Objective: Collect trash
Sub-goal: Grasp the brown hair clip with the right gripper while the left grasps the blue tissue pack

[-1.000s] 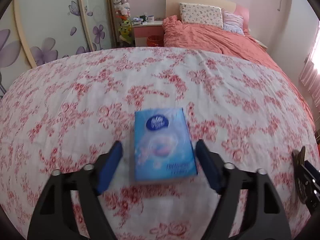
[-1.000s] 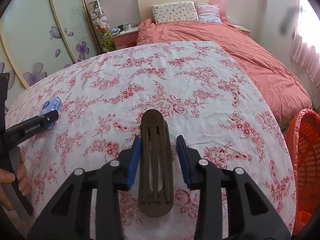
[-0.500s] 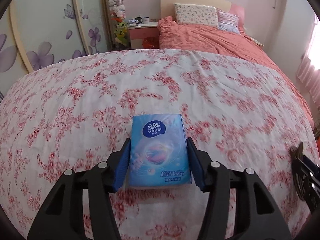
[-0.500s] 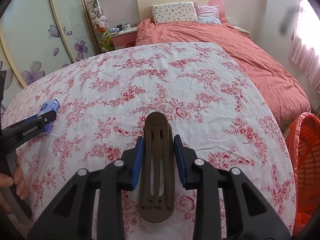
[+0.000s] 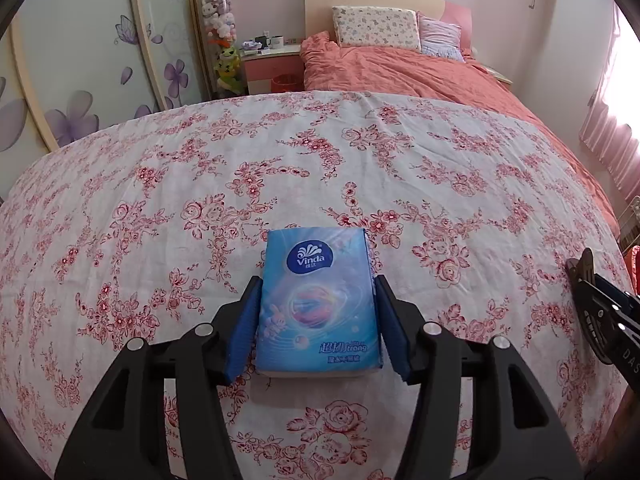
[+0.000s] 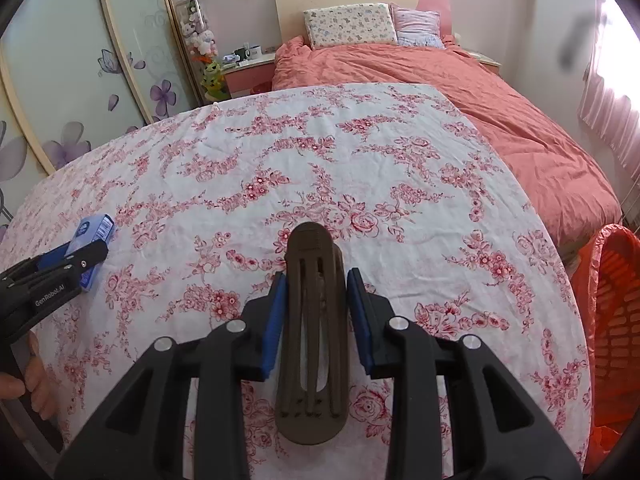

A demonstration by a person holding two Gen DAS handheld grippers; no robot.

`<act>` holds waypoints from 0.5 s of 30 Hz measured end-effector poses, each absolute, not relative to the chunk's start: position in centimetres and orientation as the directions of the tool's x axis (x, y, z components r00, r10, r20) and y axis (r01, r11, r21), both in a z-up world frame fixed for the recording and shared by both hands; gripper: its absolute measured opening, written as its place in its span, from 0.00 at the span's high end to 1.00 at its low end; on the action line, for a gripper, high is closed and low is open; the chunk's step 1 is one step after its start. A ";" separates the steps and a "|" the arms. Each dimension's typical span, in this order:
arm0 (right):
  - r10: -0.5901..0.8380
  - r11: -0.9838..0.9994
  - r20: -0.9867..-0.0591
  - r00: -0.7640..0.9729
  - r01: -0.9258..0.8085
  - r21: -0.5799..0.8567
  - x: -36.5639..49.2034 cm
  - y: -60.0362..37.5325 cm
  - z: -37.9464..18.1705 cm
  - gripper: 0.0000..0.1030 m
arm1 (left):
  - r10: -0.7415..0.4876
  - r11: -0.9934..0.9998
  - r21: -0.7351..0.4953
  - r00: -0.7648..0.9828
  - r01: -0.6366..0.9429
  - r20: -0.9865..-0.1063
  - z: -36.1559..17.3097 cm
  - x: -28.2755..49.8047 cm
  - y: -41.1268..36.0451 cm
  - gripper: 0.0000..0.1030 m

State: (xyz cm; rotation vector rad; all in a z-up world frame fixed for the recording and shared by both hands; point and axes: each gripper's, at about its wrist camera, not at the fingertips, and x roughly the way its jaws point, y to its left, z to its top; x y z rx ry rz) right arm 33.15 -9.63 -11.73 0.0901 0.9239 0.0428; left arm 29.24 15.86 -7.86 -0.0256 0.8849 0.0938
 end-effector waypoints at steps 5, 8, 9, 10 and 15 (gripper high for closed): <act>0.080 0.995 -0.794 0.602 0.003 0.103 33.2 -9.6 -11.8 0.70 | 0.075 0.995 0.013 0.628 -0.102 -0.774 -8.0 29.3 15.8 0.44; 0.086 0.994 -0.793 0.603 0.004 0.111 33.1 -9.7 -11.8 0.70 | 0.080 0.994 0.013 0.627 -0.111 -0.775 -8.1 29.2 15.9 0.42; 0.086 0.994 -0.793 0.603 0.004 0.111 33.1 -9.7 -11.8 0.70 | 0.082 0.993 0.013 0.627 -0.114 -0.775 -8.1 29.2 15.9 0.42; 0.085 0.994 -0.794 0.603 0.004 0.109 33.1 -9.6 -11.8 0.70 | 0.082 0.993 0.013 0.627 -0.115 -0.775 -8.1 29.2 16.0 0.42; 0.089 0.993 -0.793 0.603 0.004 0.114 33.1 -9.7 -11.8 0.70 | 0.082 0.993 0.012 0.627 -0.115 -0.775 -8.0 29.3 16.1 0.41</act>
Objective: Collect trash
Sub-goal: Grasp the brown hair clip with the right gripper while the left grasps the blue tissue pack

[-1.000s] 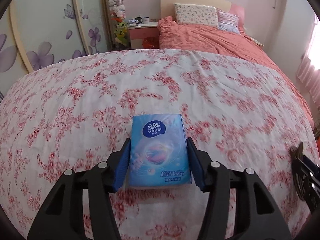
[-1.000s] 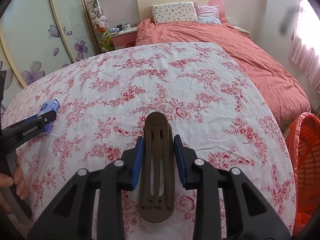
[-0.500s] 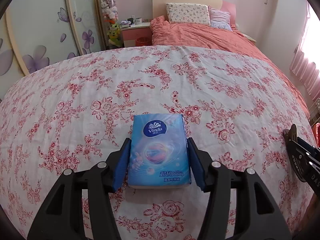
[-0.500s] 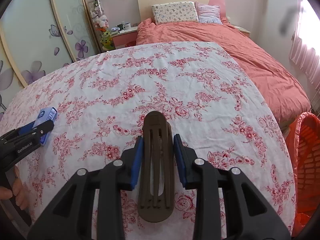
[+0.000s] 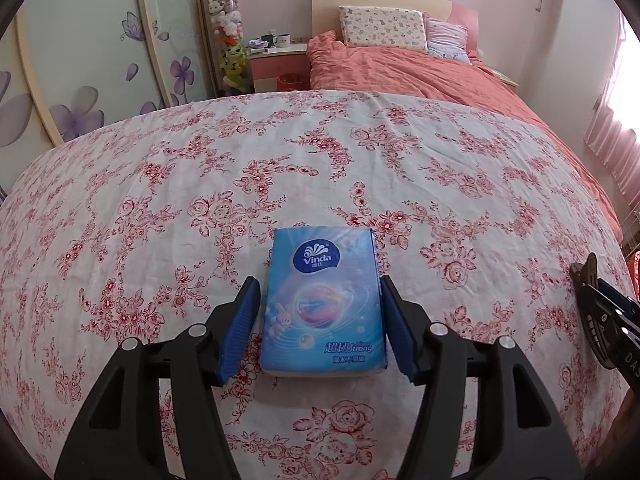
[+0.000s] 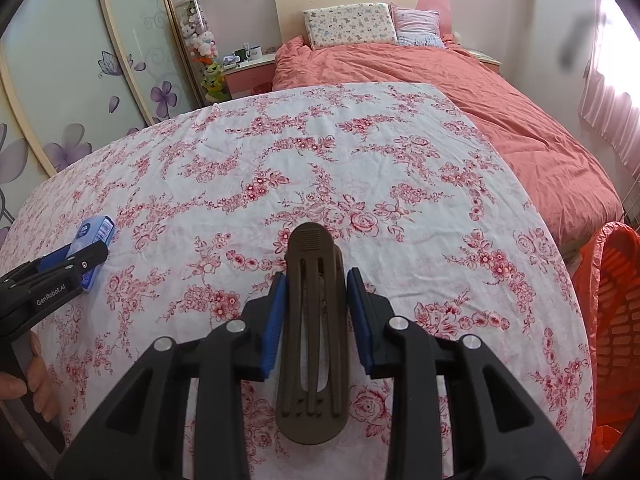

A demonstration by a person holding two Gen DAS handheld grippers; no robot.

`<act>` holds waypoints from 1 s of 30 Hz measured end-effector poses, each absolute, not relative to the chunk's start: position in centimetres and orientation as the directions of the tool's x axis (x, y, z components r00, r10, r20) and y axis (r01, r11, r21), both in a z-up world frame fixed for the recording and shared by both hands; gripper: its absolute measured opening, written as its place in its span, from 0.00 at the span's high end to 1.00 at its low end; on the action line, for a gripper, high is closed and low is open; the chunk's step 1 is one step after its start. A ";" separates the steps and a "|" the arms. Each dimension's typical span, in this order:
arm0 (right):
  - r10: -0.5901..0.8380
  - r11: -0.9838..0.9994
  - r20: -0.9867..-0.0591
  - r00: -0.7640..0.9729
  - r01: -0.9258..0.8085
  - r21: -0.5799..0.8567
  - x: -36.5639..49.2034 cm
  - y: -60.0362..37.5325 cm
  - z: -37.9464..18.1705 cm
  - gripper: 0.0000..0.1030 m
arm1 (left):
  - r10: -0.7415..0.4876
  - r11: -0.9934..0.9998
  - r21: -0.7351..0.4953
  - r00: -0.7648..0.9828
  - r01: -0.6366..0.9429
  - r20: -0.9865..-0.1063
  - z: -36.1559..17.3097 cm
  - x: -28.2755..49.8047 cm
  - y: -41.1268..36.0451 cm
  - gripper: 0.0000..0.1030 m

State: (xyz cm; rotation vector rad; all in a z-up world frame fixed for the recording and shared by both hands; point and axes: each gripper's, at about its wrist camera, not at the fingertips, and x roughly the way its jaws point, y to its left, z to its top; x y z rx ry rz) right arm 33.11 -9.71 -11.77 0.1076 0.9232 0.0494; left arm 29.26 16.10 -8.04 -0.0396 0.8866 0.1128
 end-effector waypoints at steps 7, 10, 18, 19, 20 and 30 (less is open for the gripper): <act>0.089 0.993 -0.793 0.603 0.004 0.114 33.1 -9.7 -11.8 0.70 | 0.081 0.993 0.010 0.627 -0.115 -0.775 -8.0 29.3 16.1 0.41; 0.089 0.993 -0.793 0.603 0.004 0.114 33.1 -9.7 -11.8 0.70 | 0.076 0.993 0.004 0.628 -0.115 -0.775 -8.1 29.2 16.1 0.39; 0.095 0.993 -0.792 0.603 0.004 0.122 33.1 -9.8 -11.7 0.70 | 0.060 0.992 -0.022 0.632 -0.122 -0.772 -8.0 29.3 16.5 0.38; 0.096 0.992 -0.792 0.603 0.004 0.123 33.1 -9.7 -11.6 0.70 | 0.059 0.992 -0.024 0.633 -0.122 -0.772 -8.0 29.3 16.5 0.38; 0.095 0.993 -0.792 0.603 0.004 0.121 33.1 -9.8 -11.7 0.70 | 0.059 0.992 -0.025 0.633 -0.122 -0.772 -8.0 29.3 16.5 0.38; 0.102 0.991 -0.791 0.604 0.003 0.131 33.1 -9.7 -11.6 0.70 | 0.047 0.992 -0.039 0.636 -0.121 -0.771 -7.9 29.3 16.7 0.37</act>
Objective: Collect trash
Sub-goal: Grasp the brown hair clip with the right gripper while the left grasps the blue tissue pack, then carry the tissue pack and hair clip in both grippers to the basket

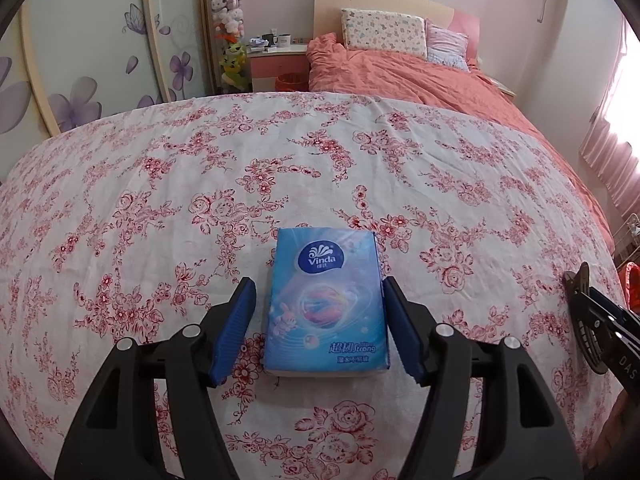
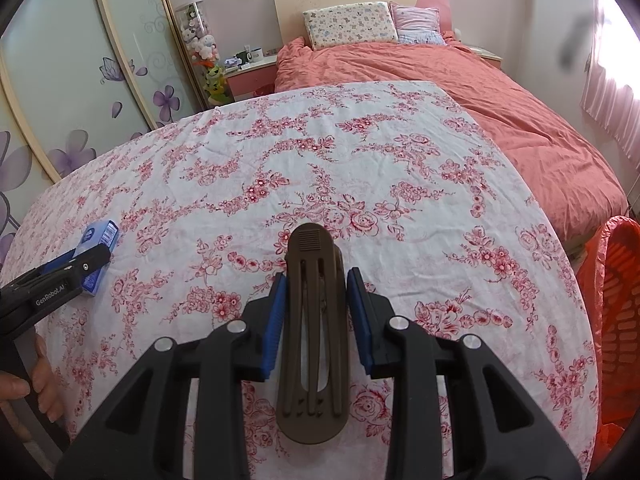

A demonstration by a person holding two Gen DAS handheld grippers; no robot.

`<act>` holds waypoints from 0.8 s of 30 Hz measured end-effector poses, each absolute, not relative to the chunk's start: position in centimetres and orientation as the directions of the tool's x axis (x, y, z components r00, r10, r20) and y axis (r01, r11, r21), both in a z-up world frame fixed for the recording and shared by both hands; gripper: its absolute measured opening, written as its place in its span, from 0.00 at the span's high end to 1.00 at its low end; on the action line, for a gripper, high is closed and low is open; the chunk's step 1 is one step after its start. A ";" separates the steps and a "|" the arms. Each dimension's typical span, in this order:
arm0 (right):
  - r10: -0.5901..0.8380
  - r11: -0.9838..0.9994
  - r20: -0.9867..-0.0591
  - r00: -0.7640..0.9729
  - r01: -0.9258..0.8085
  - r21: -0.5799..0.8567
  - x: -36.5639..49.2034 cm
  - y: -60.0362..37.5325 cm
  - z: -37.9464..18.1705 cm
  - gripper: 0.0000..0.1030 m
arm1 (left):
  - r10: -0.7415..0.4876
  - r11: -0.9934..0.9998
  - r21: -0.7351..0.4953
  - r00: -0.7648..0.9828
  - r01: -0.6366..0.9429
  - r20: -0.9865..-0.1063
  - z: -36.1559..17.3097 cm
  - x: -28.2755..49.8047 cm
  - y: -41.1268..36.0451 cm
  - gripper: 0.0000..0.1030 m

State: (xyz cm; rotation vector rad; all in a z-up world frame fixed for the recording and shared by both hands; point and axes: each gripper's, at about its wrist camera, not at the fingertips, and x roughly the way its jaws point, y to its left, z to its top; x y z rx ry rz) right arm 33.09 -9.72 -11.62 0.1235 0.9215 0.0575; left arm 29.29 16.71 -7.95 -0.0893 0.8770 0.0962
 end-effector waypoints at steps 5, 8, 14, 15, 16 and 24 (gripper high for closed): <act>0.117 0.989 -0.788 0.605 0.005 0.151 33.1 -9.8 -11.6 0.70 | 0.040 0.992 -0.047 0.637 -0.119 -0.770 -7.9 29.3 16.8 0.36; 0.126 0.987 -0.786 0.606 0.006 0.163 33.0 -10.0 -11.6 0.70 | 0.039 0.992 -0.048 0.637 -0.119 -0.770 -7.9 29.4 16.8 0.36; 0.098 0.992 -0.791 0.604 0.007 0.127 33.0 -9.6 -11.6 0.70 | 0.075 0.993 -0.002 0.627 -0.121 -0.776 -8.1 29.5 16.4 0.36; 0.087 0.994 -0.793 0.603 0.006 0.113 33.1 -9.5 -11.6 0.70 | 0.087 0.993 0.013 0.623 -0.121 -0.777 -8.1 29.5 16.2 0.36; 0.078 0.995 -0.794 0.603 0.003 0.100 33.1 -9.3 -11.6 0.70 | 0.092 0.992 0.019 0.623 -0.122 -0.777 -8.1 29.6 16.1 0.40; 0.106 0.991 -0.770 0.629 -0.007 0.131 32.3 -10.0 -11.1 0.70 | 0.099 0.992 0.029 0.631 -0.120 -0.769 -7.9 29.2 15.7 0.49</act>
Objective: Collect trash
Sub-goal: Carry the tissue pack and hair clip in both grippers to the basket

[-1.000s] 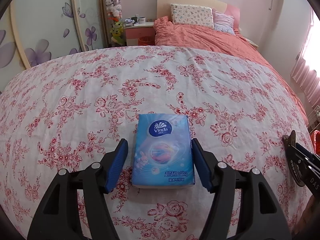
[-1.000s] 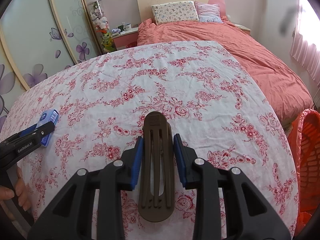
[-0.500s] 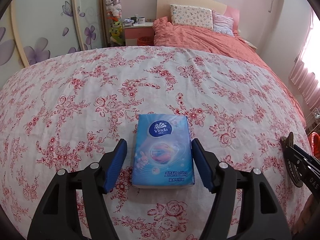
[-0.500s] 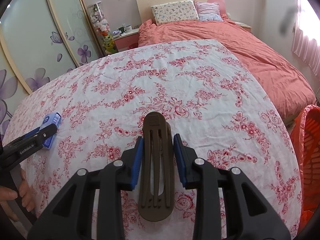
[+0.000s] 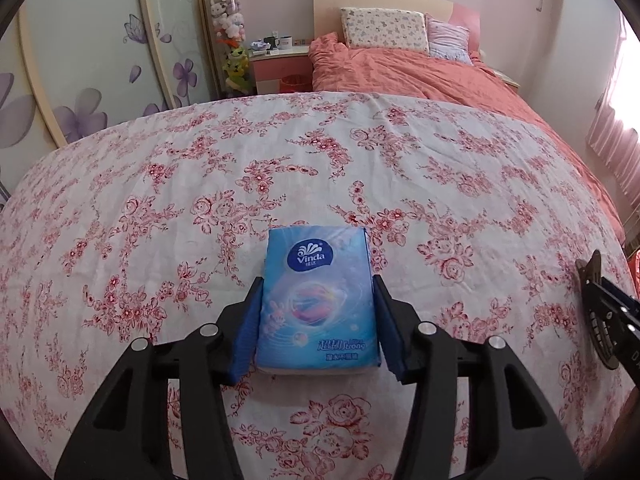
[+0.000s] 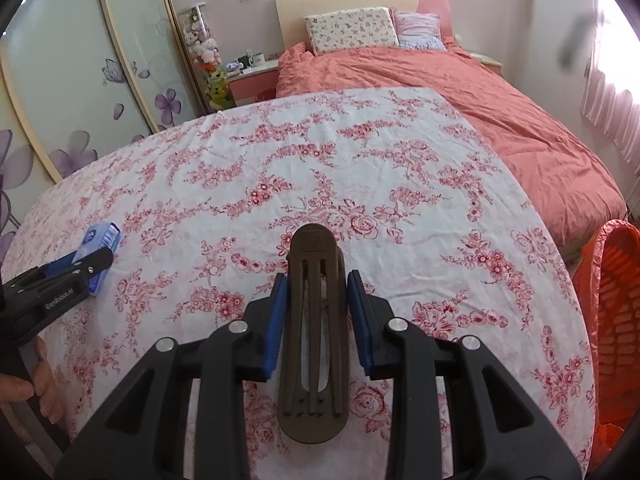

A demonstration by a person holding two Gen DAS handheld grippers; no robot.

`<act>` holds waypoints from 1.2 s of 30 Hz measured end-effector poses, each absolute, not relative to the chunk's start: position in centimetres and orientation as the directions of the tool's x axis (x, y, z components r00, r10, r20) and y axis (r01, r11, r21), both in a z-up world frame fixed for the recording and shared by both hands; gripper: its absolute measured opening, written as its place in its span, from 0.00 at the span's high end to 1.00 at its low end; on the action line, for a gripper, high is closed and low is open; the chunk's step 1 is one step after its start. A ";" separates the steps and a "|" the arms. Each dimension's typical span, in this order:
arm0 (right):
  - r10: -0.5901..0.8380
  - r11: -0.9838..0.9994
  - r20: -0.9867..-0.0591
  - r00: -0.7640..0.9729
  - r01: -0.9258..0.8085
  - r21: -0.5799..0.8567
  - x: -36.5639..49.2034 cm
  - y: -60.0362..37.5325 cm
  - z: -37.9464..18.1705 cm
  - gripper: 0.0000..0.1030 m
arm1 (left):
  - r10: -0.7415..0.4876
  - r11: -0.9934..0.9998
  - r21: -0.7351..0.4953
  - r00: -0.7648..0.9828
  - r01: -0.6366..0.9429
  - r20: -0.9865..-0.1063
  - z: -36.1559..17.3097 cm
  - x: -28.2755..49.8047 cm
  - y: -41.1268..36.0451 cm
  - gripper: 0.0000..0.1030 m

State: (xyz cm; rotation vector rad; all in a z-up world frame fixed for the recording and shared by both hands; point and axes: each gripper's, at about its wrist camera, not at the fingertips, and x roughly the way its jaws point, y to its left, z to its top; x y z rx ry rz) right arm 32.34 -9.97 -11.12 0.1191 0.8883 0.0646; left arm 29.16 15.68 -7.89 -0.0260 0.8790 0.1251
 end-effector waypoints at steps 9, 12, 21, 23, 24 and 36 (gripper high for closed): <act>0.124 0.988 -0.733 0.669 -0.013 0.156 30.7 -10.9 -8.9 0.70 | 0.083 0.995 0.031 0.652 -0.091 -0.754 -6.5 28.2 14.6 0.50; 0.126 0.987 -0.719 0.683 -0.013 0.161 30.0 -11.2 -8.0 0.70 | 0.068 0.997 0.024 0.664 -0.076 -0.744 -5.6 28.0 14.0 0.50; 0.109 0.984 -0.661 0.742 0.013 0.176 27.2 -13.8 -4.2 0.70 | 0.006 1.000 0.016 0.721 0.007 -0.693 -1.8 26.3 10.1 0.50; 0.099 0.984 -0.648 0.755 0.022 0.176 26.6 -14.5 -3.4 0.70 | -0.014 0.999 0.015 0.733 0.033 -0.680 -0.9 25.8 8.9 0.50; 0.094 0.984 -0.644 0.760 0.027 0.177 26.3 -14.9 -3.0 0.70 | -0.025 0.999 0.015 0.739 0.047 -0.673 -0.4 25.6 8.2 0.50; 0.008 0.972 -0.581 0.814 0.131 0.198 21.4 -21.7 0.4 0.70 | -0.167 0.976 0.003 0.761 0.216 -0.626 2.9 23.4 0.0 0.50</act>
